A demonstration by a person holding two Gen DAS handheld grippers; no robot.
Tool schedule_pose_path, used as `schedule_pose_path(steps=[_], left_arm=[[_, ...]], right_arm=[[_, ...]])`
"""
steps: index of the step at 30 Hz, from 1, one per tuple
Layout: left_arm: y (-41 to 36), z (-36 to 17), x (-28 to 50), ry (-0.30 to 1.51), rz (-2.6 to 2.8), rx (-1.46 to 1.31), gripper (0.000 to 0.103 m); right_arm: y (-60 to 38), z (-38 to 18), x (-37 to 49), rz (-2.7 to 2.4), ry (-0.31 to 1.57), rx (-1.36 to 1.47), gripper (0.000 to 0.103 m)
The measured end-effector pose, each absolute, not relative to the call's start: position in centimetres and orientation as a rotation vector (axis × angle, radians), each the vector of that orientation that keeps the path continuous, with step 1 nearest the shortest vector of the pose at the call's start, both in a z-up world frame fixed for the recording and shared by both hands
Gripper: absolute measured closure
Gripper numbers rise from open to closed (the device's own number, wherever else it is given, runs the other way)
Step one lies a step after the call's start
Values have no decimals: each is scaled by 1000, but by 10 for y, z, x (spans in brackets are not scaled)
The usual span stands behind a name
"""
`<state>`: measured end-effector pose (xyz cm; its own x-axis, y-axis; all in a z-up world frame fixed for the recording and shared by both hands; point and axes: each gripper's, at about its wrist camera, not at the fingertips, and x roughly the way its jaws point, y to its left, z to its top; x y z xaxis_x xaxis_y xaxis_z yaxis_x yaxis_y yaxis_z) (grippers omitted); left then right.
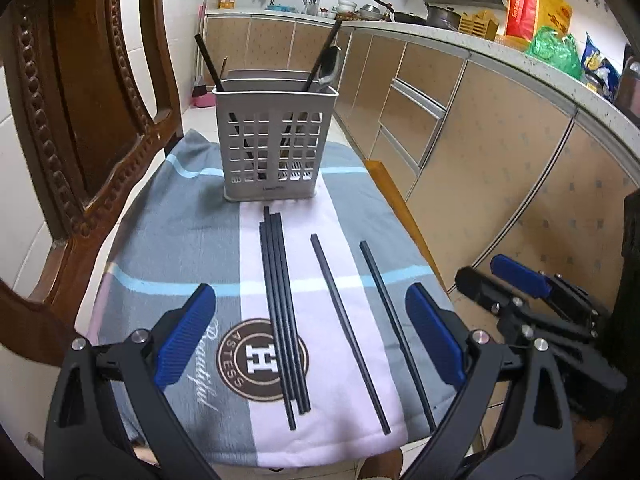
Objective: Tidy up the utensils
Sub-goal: 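Grasp black chopsticks from the bundle with the left tool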
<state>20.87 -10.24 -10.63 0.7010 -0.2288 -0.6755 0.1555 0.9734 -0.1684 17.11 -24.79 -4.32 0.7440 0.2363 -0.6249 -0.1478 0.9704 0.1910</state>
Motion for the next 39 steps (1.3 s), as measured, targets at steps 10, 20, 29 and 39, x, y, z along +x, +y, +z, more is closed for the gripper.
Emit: schedule_pose_path(steps=[10, 20, 29, 39], left_arm=[[-113, -115, 199, 784, -204, -76, 8], [-126, -115, 227, 826, -203, -88, 8], [-149, -144, 334, 1017, -158, -122, 38], [-162, -202, 384, 1189, -80, -66, 42]], right_arm=[[-263, -44, 166, 226, 694, 201, 50], [-271, -49, 182, 198, 710, 212, 59], [-290, -65, 211, 199, 759, 300, 60], [-280, -66, 221, 266, 772, 300, 60]])
